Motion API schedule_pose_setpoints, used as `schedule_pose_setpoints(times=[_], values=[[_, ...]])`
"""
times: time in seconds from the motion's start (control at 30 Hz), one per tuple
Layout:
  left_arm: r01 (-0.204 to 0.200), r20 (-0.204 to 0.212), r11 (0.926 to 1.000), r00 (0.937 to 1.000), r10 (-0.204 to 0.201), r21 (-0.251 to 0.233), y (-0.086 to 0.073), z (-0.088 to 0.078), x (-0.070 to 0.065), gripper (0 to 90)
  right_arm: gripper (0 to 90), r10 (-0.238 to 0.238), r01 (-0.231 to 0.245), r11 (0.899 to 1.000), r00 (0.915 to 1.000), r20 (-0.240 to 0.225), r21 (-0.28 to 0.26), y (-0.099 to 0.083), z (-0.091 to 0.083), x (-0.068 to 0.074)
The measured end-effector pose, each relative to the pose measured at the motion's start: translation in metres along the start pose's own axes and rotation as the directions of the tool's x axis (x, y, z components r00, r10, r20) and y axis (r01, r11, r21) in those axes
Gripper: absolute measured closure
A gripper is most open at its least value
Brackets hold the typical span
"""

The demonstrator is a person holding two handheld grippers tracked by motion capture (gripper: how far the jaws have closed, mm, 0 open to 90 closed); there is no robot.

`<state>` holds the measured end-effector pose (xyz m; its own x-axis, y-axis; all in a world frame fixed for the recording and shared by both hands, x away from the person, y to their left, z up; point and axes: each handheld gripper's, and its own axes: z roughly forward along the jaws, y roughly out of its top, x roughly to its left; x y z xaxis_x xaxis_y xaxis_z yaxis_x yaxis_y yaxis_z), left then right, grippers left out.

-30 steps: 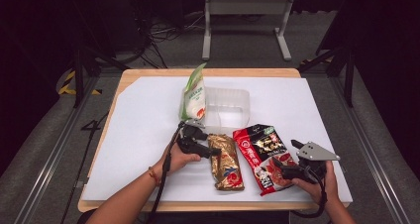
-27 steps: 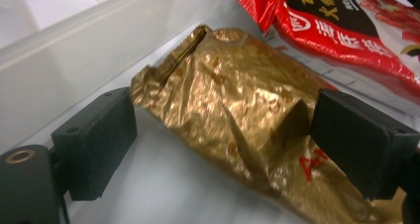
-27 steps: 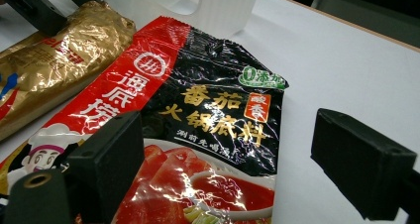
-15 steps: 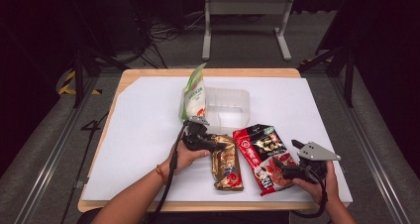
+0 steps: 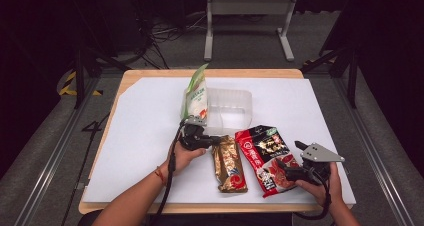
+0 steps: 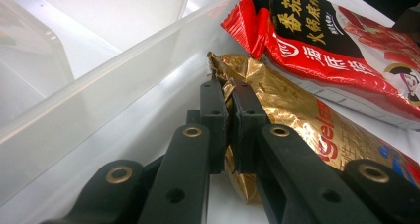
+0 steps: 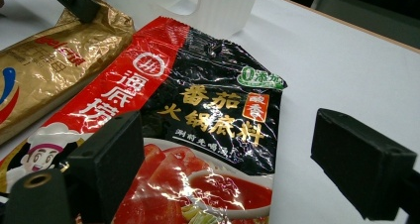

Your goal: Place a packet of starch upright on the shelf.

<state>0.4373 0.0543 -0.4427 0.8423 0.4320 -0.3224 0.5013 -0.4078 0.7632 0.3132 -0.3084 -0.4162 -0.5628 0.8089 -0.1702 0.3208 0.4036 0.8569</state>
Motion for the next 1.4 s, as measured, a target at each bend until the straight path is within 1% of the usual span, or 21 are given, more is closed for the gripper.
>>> schedule_pose_setpoints(times=[0.3,0.33,0.4,0.43,0.47,0.5,0.53,0.63,0.73,0.83,0.87,0.9,0.97,1.0,1.07,1.13,1.2,1.27,1.33,1.37,1.4], values=[[-0.032,-0.019,0.9991,0.9993,0.031,-0.028,0.002,-0.013,-0.006,87.6,13.8,0.003,-0.003,1.0,1.0,0.001,-0.006,0.0,-0.001,-0.001],[-0.046,-0.03,0.9984,0.9985,0.045,-0.032,0.004,-0.016,-0.008,87.6,13.8,0.003,-0.003,1.0,1.0,0.001,-0.007,0.0,-0.001,-0.001],[-0.062,-0.037,0.9969,0.9975,0.061,-0.048,0.007,-0.023,-0.011,87.6,13.8,0.003,-0.003,1.0,1.0,0.002,-0.008,0.0,-0.002,-0.001],[-0.062,-0.037,0.9969,0.9975,0.061,-0.048,0.007,-0.023,-0.011,87.6,13.7,0.005,-0.005,1.0,1.0,0.003,-0.009,0.0,-0.002,-0.001],[-0.079,-0.057,0.995,0.9955,0.076,-0.06,0.008,-0.028,-0.013,87.6,13.7,0.005,-0.005,1.0,1.0,0.003,-0.009,0.0,-0.002,-0.001],[-0.085,-0.065,0.9942,0.9946,0.08,-0.067,0.009,-0.031,-0.015,87.7,13.6,0.005,-0.005,1.0,1.0,0.006,-0.01,0.0,-0.002,-0.002],[-0.098,-0.062,0.9918,0.9937,0.093,-0.082,0.011,-0.036,-0.017,87.7,13.6,0.009,-0.009,1.0,0.9999,0.006,-0.012,0.0,-0.002,-0.002],[-0.107,-0.067,0.9892,0.9927,0.1,-0.1,0.013,-0.042,-0.019,87.9,13.5,0.006,-0.006,1.0,1.0,0.007,-0.013,0.001,-0.003,-0.002],[-0.13,-0.069,0.9802,0.9903,0.121,-0.15,0.015,-0.052,-0.024,88.2,13.3,0.006,-0.006,1.0,0.9999,0.011,-0.015,0.001,-0.003,-0.002],[-0.139,-0.066,0.9726,0.9895,0.129,-0.187,0.017,-0.06,-0.027,88.4,13.3,0.016,-0.015,1.0,0.9997,0.017,-0.022,0.002,-0.004,-0.002],[-0.149,-0.062,0.969,0.9883,0.14,-0.197,0.017,-0.062,-0.027,88.5,13.3,0.016,-0.015,1.0,0.9997,0.018,-0.021,0.003,-0.004,-0.003],[-0.151,-0.067,0.9666,0.9878,0.14,-0.207,0.018,-0.064,-0.028,88.6,13.3,0.017,-0.016,1.0,0.9996,0.022,-0.022,0.002,-0.004,-0.003],[-0.148,-0.069,0.9648,0.9883,0.136,-0.217,0.018,-0.065,-0.027,88.7,13.3,0.019,-0.018,1.0,0.9995,0.025,-0.022,0.002,-0.004,-0.004],[-0.134,-0.059,0.9657,0.9906,0.124,-0.223,0.018,-0.066,-0.026,88.8,13.3,0.023,-0.023,1.0,0.9994,0.027,-0.021,0.002,-0.004,-0.005],[-0.124,-0.065,0.964,0.9916,0.112,-0.235,0.017,-0.068,-0.025,88.8,13.3,0.029,-0.029,0.999,0.9992,0.027,-0.018,0.002,-0.003,-0.006],[-0.143,-0.072,0.9613,0.989,0.129,-0.236,0.018,-0.071,-0.026,88.8,13.3,0.025,-0.024,1.0,0.9993,0.028,-0.018,0.002,-0.003,-0.005],[-0.146,-0.067,0.9576,0.9888,0.133,-0.248,0.019,-0.075,-0.029,88.8,13.3,0.02,-0.019,1.0,0.9994,0.027,-0.017,0.003,-0.003,-0.004],[-0.152,-0.074,0.9505,0.9878,0.137,-0.271,0.02,-0.079,-0.032,88.8,13.3,0.02,-0.02,1.0,0.9994,0.028,-0.015,0.002,-0.003,-0.004],[-0.154,-0.07,0.9469,0.9877,0.14,-0.282,0.02,-0.083,-0.034,88.8,13.3,0.022,-0.022,1.0,0.9994,0.028,-0.015,0.002,-0.003,-0.005],[-0.154,-0.07,0.9469,0.9877,0.14,-0.282,0.02,-0.083,-0.034,88.8,13.3,0.023,-0.023,1.0,0.9993,0.028,-0.017,0.002,-0.003,-0.005],[-0.161,-0.076,0.9427,0.9865,0.145,-0.292,0.021,-0.085,-0.036,88.8,13.3,0.025,-0.025,1.0,0.9993,0.029,-0.018,0.002,-0.004,-0.005]])
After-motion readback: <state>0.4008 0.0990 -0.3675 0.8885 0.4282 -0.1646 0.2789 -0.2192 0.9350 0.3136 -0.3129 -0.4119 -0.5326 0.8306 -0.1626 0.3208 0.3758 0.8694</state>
